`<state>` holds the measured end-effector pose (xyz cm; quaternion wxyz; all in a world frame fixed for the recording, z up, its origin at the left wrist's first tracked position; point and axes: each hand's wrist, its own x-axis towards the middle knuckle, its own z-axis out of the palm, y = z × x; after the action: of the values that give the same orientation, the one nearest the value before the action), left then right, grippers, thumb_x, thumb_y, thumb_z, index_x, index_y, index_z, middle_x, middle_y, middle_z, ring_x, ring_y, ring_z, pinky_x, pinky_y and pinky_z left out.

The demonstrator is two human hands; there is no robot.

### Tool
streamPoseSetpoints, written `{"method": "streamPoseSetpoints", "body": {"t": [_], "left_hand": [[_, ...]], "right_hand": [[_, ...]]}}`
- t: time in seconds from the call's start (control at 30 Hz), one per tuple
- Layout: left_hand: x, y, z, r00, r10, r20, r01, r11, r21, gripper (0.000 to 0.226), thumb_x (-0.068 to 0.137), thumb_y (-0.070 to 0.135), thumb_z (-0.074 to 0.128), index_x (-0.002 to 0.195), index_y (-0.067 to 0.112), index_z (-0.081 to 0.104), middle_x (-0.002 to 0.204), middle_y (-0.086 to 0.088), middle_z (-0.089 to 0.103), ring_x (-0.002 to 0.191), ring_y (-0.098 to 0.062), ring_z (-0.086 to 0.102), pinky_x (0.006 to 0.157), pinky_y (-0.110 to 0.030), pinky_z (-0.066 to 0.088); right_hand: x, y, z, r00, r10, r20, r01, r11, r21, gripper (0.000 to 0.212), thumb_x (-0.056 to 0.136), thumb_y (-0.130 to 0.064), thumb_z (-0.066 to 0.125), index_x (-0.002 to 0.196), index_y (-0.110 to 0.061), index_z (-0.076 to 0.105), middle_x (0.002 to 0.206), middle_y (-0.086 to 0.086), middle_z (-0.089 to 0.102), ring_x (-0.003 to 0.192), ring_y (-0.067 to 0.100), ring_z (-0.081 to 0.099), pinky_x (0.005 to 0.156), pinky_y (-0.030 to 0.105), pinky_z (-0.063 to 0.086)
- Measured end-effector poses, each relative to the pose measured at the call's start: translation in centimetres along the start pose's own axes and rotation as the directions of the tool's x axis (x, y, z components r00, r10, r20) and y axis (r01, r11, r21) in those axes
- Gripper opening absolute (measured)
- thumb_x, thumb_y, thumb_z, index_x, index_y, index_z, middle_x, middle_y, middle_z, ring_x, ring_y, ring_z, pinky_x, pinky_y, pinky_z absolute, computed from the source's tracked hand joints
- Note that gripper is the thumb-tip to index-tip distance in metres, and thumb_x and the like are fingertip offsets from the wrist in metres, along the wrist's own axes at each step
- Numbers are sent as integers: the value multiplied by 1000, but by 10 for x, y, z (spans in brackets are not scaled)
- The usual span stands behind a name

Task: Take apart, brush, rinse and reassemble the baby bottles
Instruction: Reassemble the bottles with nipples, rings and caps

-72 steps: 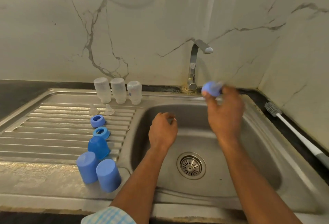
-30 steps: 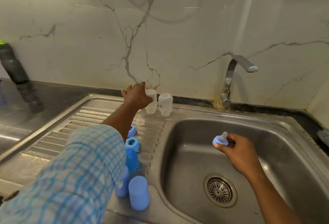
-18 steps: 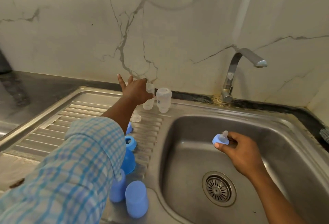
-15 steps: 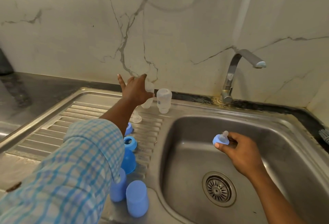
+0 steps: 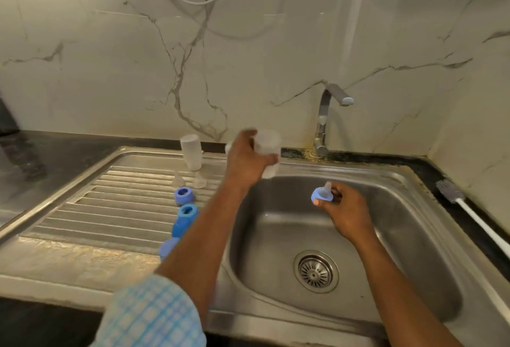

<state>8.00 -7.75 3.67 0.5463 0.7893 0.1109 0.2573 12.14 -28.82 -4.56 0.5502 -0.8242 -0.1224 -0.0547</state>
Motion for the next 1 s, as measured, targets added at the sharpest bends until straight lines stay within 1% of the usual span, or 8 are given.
{"method": "streamPoseSetpoints", "body": {"t": [0.33, 0.43, 0.6, 0.7, 0.83, 0.9, 0.93, 1.0], "left_hand": [[-63, -54, 92, 991, -51, 120, 42, 996, 76, 59, 75, 33, 85, 127, 28, 57, 121, 6, 66, 112, -15, 63, 98, -35, 52], [-69, -42, 102, 995, 93, 17, -95, 981, 169, 62, 78, 35, 82, 133, 25, 55, 126, 2, 66, 116, -16, 61, 95, -25, 46], [-65, -14, 98, 886, 444, -136, -440, 896, 59, 62, 81, 33, 82, 133, 21, 51, 127, 2, 63, 113, -11, 61, 93, -24, 50], [-69, -33, 101, 965, 199, 173, -249, 900, 356, 65, 79, 43, 80, 135, 26, 52, 125, 4, 66, 115, -17, 63, 96, -33, 50], [-69, -27, 105, 925, 379, -31, -373, 919, 127, 65, 79, 39, 82, 134, 18, 52, 124, 1, 64, 108, -11, 62, 90, -24, 51], [-77, -33, 106, 947, 249, 203, -308, 881, 359, 64, 80, 44, 78, 134, 24, 51, 123, 1, 66, 112, -18, 63, 93, -34, 52], [-78, -37, 106, 956, 201, 214, -275, 868, 414, 63, 81, 47, 76, 135, 27, 51, 122, 1, 67, 113, -21, 64, 93, -36, 52], [-81, -37, 101, 964, 262, 41, -262, 918, 297, 63, 84, 47, 75, 137, 25, 50, 126, 2, 66, 114, -17, 63, 94, -34, 50]], "right_hand": [[-19, 22, -57, 991, 85, 101, -56, 962, -266, 10, 80, -25, 79, 80, -24, 69, 77, 0, 69, 76, 17, 65, 67, 29, 47], [-9, 16, -55, 998, -24, -56, 0, 921, -390, 12, 83, -33, 74, 82, -22, 71, 75, -5, 68, 78, 17, 66, 63, 26, 45], [-8, -17, -68, 671, -526, -523, 383, 850, -362, 26, 85, -19, 74, 109, -11, 67, 105, -3, 65, 98, 11, 59, 85, 18, 43], [-1, 24, -64, 984, 59, -167, -127, 894, -430, 21, 84, -26, 74, 98, -10, 72, 90, 4, 70, 91, 24, 68, 80, 31, 51], [6, 8, -71, 798, -351, -490, 211, 924, -318, 19, 88, -26, 72, 103, -14, 69, 94, -11, 63, 88, 6, 58, 75, 12, 38], [4, 13, -65, 931, -199, -307, 73, 924, -376, 24, 87, -28, 71, 103, -11, 70, 102, -2, 70, 92, 14, 63, 82, 19, 46], [2, 24, -63, 983, 38, -179, -113, 896, -429, 26, 86, -30, 72, 103, -11, 70, 103, 5, 72, 91, 20, 65, 83, 27, 50], [4, 31, -61, 960, 14, -279, -143, 882, -448, 23, 87, -28, 71, 100, -9, 70, 96, 8, 71, 85, 24, 64, 76, 29, 47]]}}
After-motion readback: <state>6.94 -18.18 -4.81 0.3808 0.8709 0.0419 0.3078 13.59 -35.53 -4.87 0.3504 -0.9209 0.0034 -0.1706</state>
